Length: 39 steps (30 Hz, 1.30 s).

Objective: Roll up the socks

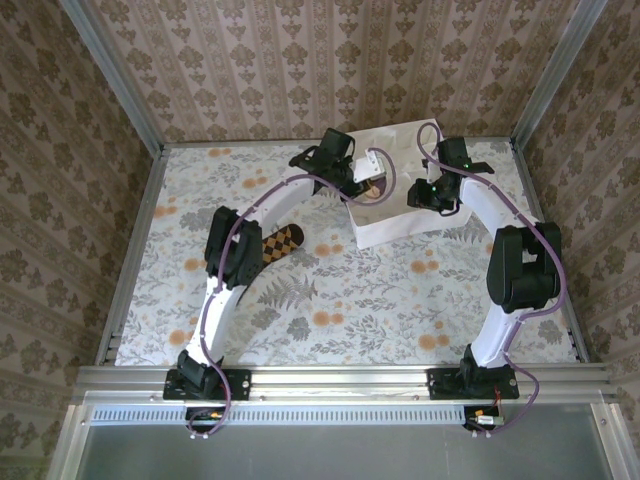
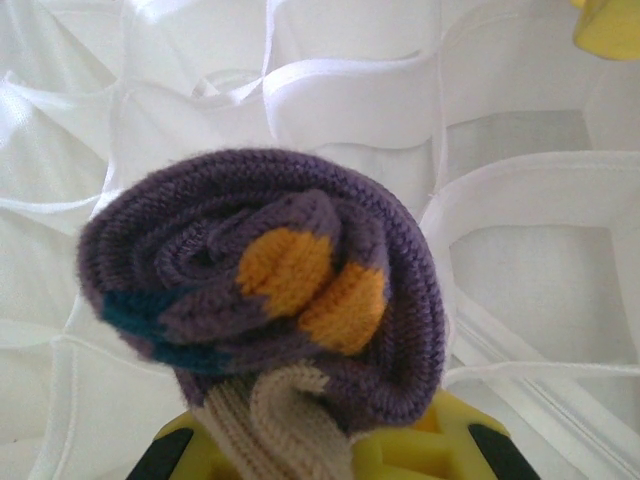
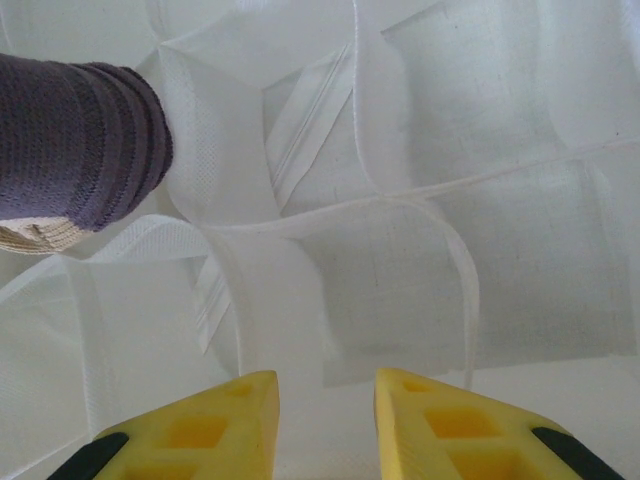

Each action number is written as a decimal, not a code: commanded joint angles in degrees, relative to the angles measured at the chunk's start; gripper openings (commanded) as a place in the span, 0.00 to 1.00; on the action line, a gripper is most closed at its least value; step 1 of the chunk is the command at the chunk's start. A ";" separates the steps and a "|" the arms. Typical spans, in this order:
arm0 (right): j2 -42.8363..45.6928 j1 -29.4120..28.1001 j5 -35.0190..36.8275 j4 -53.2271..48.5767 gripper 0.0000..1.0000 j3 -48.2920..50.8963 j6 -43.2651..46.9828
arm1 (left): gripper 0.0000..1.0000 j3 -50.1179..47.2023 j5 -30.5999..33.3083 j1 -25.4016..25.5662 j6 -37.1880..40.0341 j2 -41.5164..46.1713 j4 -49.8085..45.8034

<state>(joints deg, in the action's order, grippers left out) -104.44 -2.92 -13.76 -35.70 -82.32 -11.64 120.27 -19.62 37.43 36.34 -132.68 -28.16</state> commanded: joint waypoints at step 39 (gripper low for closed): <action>0.02 0.19 -0.37 1.19 0.32 2.61 0.72 | 0.71 21.42 0.29 2.93 -1.66 -13.32 -11.04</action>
<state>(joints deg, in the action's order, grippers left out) -104.51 -2.87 -15.07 -30.61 -80.51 -11.46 140.81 -16.82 40.66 35.57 -148.49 -38.54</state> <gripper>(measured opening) 0.317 0.690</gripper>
